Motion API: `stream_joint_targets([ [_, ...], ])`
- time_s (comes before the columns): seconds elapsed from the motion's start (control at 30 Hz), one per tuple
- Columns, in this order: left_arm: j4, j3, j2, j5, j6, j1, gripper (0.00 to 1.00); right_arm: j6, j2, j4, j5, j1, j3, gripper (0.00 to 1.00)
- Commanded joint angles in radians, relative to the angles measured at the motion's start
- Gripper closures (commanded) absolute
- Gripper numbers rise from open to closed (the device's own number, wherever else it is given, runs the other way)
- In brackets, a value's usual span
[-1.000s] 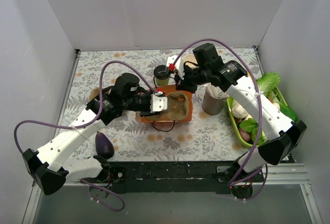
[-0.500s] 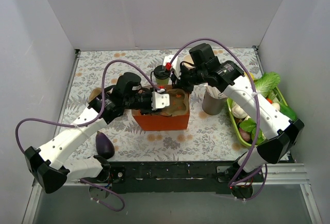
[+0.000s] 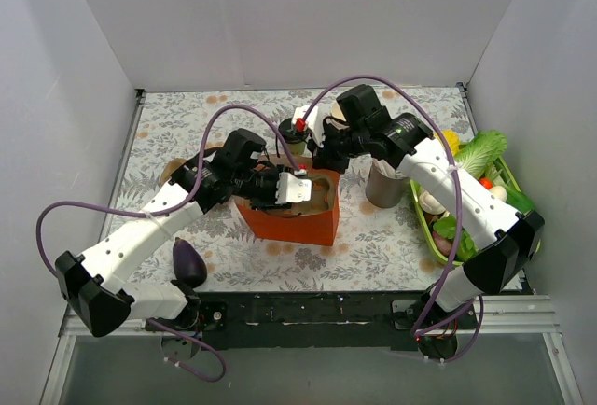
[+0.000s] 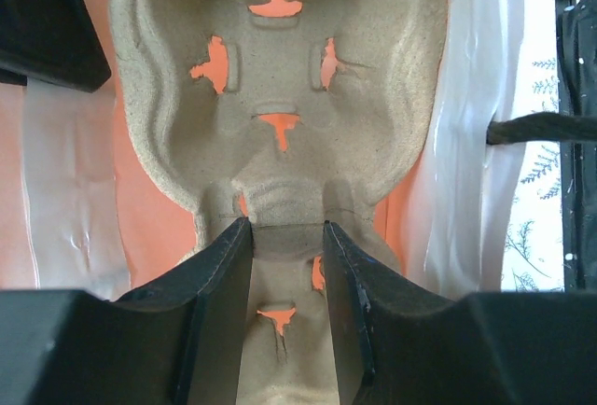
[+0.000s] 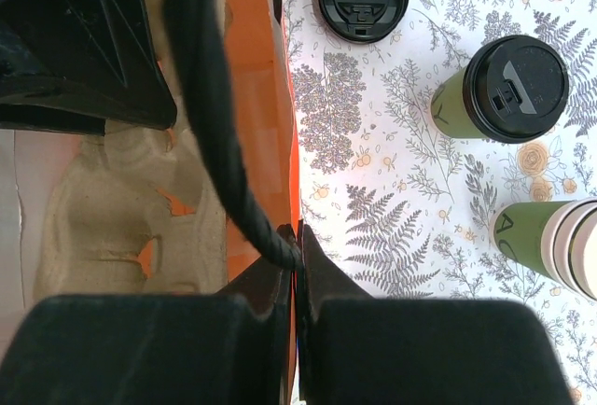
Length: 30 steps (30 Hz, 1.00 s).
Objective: Pack the takeout coffee
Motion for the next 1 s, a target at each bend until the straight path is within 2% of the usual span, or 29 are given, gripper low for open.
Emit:
stream_joint_targets([
  [0.0,-0.011,0.000,-0.024,0.014,0.035,-0.004,1.00,0.000,-0.037,0.013,-0.024,0.001,0.008,0.99],
  [0.13,-0.024,0.044,0.043,0.019,0.035,-0.005,1.00,0.014,-0.047,-0.008,-0.096,0.004,-0.006,0.99],
  [0.4,-0.030,0.070,0.091,0.039,0.098,-0.007,1.00,0.019,-0.080,-0.022,-0.101,0.020,-0.044,0.99],
  [0.77,-0.299,0.200,0.180,0.079,0.225,-0.024,1.00,0.034,-0.099,-0.037,-0.107,0.020,-0.086,0.99],
  [0.97,-0.278,0.172,0.204,0.073,0.211,-0.025,1.00,0.046,-0.111,-0.015,-0.083,0.018,-0.098,0.99],
])
